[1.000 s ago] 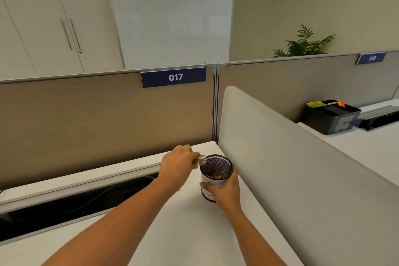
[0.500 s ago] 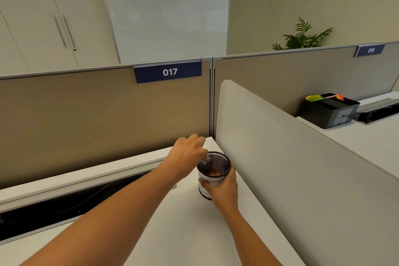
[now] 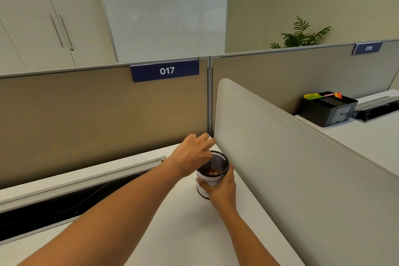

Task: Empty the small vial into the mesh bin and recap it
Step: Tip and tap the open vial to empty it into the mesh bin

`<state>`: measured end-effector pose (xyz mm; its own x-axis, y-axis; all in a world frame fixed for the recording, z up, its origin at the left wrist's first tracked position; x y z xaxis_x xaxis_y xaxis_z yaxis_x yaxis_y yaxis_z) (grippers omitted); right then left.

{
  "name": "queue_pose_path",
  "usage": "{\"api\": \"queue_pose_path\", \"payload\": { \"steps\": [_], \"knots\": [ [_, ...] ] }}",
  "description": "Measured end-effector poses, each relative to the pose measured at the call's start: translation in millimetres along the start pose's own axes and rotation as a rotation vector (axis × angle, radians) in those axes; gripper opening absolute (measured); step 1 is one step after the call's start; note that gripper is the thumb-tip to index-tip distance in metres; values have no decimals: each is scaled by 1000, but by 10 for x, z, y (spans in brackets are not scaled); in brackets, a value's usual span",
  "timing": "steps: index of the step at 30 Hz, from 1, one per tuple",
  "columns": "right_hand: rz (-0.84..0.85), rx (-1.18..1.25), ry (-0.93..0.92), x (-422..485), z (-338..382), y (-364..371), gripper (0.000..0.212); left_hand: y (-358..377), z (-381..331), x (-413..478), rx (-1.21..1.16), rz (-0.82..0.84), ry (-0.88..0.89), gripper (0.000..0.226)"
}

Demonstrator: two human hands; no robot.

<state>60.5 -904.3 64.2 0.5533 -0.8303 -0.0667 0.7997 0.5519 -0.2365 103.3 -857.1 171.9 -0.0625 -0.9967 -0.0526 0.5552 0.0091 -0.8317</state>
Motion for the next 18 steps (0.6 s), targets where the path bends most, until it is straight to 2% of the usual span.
{"api": "queue_pose_path", "payload": {
  "steps": [6, 9, 11, 14, 18],
  "knots": [
    [23, -5, -2, -26, 15, -14, 102, -1, 12, 34, 9, -17, 3, 18],
    [20, -48, -49, -59, 75, -71, 113, 8, 102, 20, -71, -51, -72, 21],
    [-31, -82, -103, -77, 168, -165, 112, 30, 182, 16, -117, -53, -137, 22],
    [-129, -202, -197, -73, 318, -272, 93, 71, 246, 24, -144, -32, -179, 22],
    [-202, -336, -222, 0, 433, -328, 51, 81, 252, 58, -122, -5, -159, 22]
  ]
}}
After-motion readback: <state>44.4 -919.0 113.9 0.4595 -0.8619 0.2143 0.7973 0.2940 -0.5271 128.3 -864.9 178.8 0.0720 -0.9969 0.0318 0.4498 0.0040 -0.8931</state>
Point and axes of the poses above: each hand's wrist, its own x-axis towards the middle knuckle, its own y-axis out of the palm, z = x × y, the point moved 8 cm from there along x, towards the middle knuckle, and after that the axes turned 15 degrees about y, right-handed, at the moved point
